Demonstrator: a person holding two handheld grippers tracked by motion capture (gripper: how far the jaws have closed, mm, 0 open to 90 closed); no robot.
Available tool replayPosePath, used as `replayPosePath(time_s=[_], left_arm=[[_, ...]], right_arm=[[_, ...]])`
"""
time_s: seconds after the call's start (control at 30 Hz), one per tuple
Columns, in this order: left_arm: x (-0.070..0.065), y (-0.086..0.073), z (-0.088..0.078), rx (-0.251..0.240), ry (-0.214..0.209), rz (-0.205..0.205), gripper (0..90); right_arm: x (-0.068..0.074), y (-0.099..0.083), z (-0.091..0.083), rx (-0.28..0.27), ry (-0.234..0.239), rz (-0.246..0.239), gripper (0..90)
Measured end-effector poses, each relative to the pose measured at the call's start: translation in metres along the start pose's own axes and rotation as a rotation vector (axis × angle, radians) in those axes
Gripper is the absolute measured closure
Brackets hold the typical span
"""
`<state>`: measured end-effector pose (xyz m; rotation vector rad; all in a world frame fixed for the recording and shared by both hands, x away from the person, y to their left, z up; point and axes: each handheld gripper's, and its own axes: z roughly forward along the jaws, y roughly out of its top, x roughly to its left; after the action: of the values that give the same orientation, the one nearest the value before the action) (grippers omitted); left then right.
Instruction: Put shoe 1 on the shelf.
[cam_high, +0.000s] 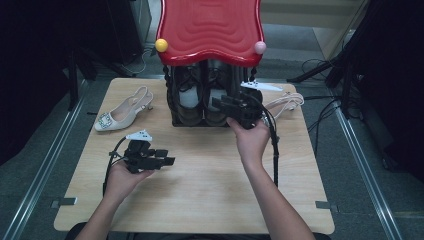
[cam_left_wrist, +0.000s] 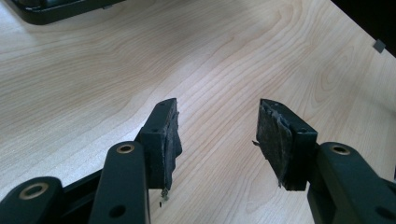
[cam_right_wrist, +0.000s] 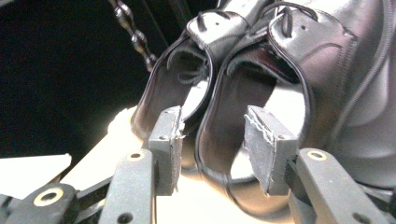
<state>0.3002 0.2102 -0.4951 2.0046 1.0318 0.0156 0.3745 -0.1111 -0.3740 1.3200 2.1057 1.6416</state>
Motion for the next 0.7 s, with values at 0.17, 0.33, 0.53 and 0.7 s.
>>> replayPosePath(time_s=[0.17, 0.33, 0.53, 0.7], left_arm=[[-0.002, 0.009, -0.001, -0.008, 0.0, 0.017, 51.5], [-0.004, 0.018, -0.003, -0.02, 0.016, 0.052, 54.0], [0.001, 0.03, -0.012, -0.022, 0.021, 0.034, 56.1], [0.003, 0.045, -0.022, -0.046, 0.011, 0.048, 66.6]], right_arm=[[-0.009, -0.013, -0.018, 0.029, 0.026, -0.037, 56.0], [-0.029, -0.036, -0.024, 0.054, 0.063, 0.0, 55.3], [-0.049, -0.058, -0.02, 0.097, 0.09, 0.037, 51.0], [-0.049, -0.066, -0.012, 0.166, 0.084, -0.015, 50.1]])
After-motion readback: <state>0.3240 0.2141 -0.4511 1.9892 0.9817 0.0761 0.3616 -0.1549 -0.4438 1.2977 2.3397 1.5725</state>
